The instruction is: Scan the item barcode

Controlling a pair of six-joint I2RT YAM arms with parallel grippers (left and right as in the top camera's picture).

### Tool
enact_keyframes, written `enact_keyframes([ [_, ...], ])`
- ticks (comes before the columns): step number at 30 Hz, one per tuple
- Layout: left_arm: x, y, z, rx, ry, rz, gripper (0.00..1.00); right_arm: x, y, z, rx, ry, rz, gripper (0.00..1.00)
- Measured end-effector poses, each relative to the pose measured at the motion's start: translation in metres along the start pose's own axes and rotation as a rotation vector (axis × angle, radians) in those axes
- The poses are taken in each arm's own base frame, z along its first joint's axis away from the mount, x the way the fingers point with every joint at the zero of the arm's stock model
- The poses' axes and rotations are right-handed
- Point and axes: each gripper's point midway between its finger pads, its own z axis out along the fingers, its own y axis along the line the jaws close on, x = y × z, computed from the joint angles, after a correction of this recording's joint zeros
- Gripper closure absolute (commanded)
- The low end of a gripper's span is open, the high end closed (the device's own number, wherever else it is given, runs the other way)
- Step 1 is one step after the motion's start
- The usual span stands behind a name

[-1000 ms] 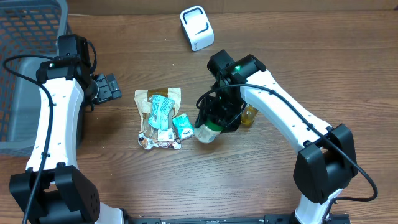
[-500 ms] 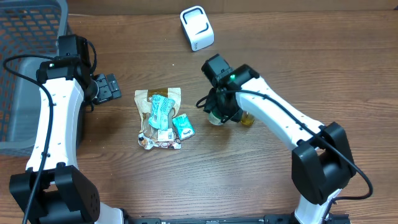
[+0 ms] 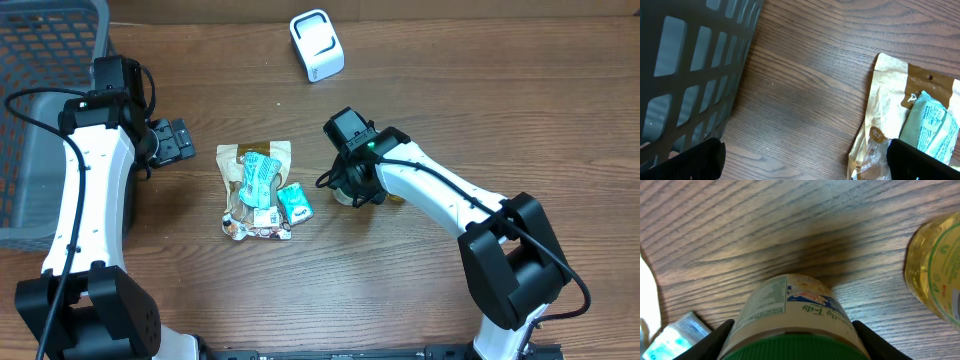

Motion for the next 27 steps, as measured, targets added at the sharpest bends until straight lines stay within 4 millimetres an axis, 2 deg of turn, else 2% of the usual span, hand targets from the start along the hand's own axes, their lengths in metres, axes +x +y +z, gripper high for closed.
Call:
enact_keyframes([
  [5, 0.000, 0.000, 0.000, 0.000, 0.000, 0.000, 0.01, 0.002, 0.000, 0.001, 0.004, 0.002, -0.004, 0.46],
  [7, 0.000, 0.000, 0.000, 0.000, 0.000, 0.000, 0.00, 0.005, 0.001, 0.001, 0.004, 0.002, -0.012, 0.40],
  [11, 0.000, 0.000, 0.000, 0.000, 0.000, 0.000, 0.01, 0.011, 0.006, 0.001, 0.007, -0.003, -0.032, 0.22],
  [12, 0.000, 0.000, 0.000, 0.000, 0.000, 0.000, 0.00, 0.012, 0.007, 0.001, 0.009, -0.006, -0.039, 0.11],
  [13, 0.000, 0.000, 0.000, 0.000, 0.000, 0.000, 0.00, 0.013, 0.008, 0.000, 0.011, -0.010, -0.046, 0.08],
  [19, 0.000, 0.000, 0.000, 0.000, 0.000, 0.000, 0.00, 0.013, 0.009, 0.000, 0.024, -0.034, -0.120, 0.06],
  [20, 0.000, 0.000, 0.000, 0.000, 0.000, 0.000, 0.01, 0.013, 0.009, 0.000, 0.025, -0.036, -0.141, 0.00],
  [27, 0.000, 0.000, 0.000, 0.000, 0.000, 0.000, 0.00, 0.016, 0.004, 0.000, 0.046, -0.022, -0.260, 0.00],
])
